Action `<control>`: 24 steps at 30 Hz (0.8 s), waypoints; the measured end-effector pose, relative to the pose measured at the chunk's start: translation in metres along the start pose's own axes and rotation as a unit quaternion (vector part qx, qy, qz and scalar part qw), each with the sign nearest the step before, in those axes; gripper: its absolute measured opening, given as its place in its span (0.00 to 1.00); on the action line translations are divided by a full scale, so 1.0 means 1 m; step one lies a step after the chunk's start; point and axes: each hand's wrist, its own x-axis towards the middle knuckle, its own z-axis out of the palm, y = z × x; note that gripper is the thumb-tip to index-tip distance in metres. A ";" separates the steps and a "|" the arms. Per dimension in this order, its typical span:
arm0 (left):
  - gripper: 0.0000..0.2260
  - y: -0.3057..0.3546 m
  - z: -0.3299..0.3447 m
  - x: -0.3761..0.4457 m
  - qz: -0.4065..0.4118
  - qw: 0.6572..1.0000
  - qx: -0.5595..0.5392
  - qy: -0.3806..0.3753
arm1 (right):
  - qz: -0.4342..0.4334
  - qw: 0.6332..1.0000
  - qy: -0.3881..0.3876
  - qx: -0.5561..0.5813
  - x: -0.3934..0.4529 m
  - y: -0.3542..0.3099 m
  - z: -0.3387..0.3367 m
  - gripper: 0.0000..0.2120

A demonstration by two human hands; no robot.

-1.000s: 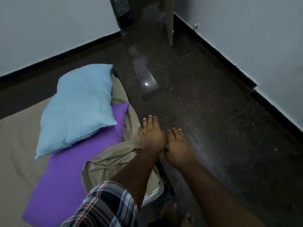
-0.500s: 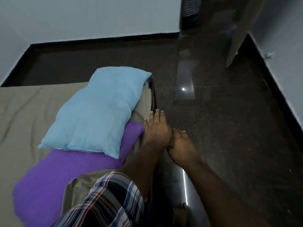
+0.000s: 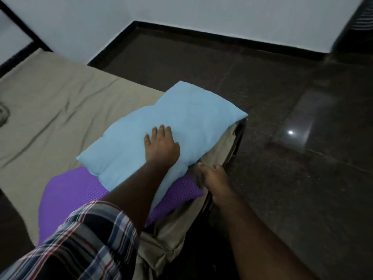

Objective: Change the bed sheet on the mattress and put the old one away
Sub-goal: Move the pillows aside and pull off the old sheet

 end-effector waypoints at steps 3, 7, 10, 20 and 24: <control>0.25 -0.020 0.003 0.017 -0.011 1.000 0.003 0.016 | 0.037 0.991 -0.029 0.125 0.030 -0.008 0.018 0.52; 0.09 -0.040 0.010 0.032 0.030 0.995 0.040 0.084 | 0.002 0.980 -0.056 0.192 0.058 -0.033 0.059 0.29; 0.04 -0.060 0.012 0.036 0.048 0.988 0.008 0.144 | -0.038 0.988 -0.109 0.105 0.078 -0.061 0.109 0.27; 0.11 -0.239 -0.035 0.035 -0.166 0.971 -0.017 0.172 | -0.129 0.930 -0.313 -0.143 0.086 -0.108 0.319 0.40; 0.17 -0.256 -0.008 0.050 -0.235 0.969 -0.079 0.025 | -0.144 0.860 -0.295 -0.390 0.085 -0.113 0.309 0.37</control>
